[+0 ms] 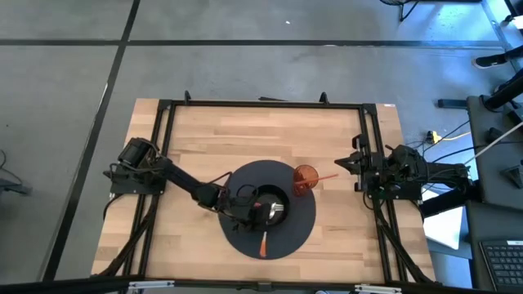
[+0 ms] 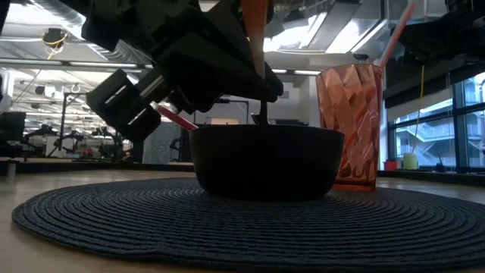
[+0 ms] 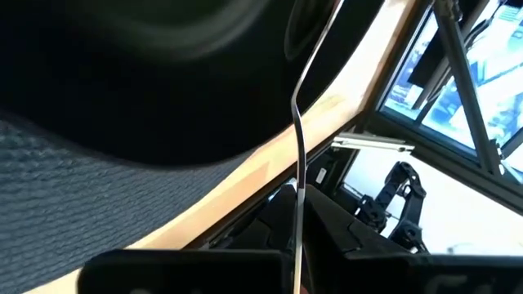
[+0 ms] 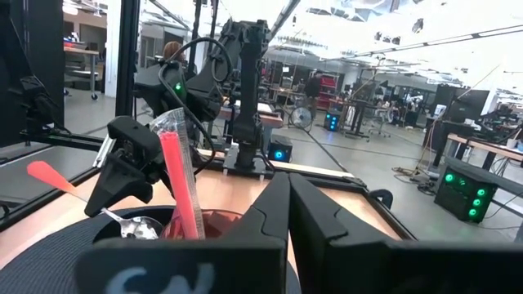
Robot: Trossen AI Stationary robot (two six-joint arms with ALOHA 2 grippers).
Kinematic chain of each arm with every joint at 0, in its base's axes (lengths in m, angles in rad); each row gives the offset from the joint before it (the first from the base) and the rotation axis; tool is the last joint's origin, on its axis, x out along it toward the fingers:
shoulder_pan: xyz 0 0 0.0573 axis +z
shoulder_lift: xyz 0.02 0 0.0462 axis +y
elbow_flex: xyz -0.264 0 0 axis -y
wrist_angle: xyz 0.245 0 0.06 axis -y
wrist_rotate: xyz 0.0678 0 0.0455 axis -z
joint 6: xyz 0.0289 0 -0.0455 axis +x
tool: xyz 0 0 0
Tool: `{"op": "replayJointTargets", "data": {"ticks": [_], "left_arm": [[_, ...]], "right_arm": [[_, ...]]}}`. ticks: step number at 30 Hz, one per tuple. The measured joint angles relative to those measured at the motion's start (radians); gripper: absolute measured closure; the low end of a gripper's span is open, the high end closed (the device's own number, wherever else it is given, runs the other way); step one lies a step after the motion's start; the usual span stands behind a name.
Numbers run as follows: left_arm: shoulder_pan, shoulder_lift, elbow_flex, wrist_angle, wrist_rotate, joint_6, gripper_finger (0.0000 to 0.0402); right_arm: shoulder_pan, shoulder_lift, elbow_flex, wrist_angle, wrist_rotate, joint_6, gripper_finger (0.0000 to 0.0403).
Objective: Pick & Place Utensil
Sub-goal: Put the orange spoon into the black bowl
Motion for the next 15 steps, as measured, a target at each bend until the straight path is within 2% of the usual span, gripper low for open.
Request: {"op": "replayJointTargets", "data": {"ticks": [15], "left_arm": [[0.000, 0.000, 0.000, 0.000, -0.029, 0.031, 0.0363]], "right_arm": [[0.000, 0.000, 0.000, 0.010, 0.000, 0.000, 0.0398]]}}
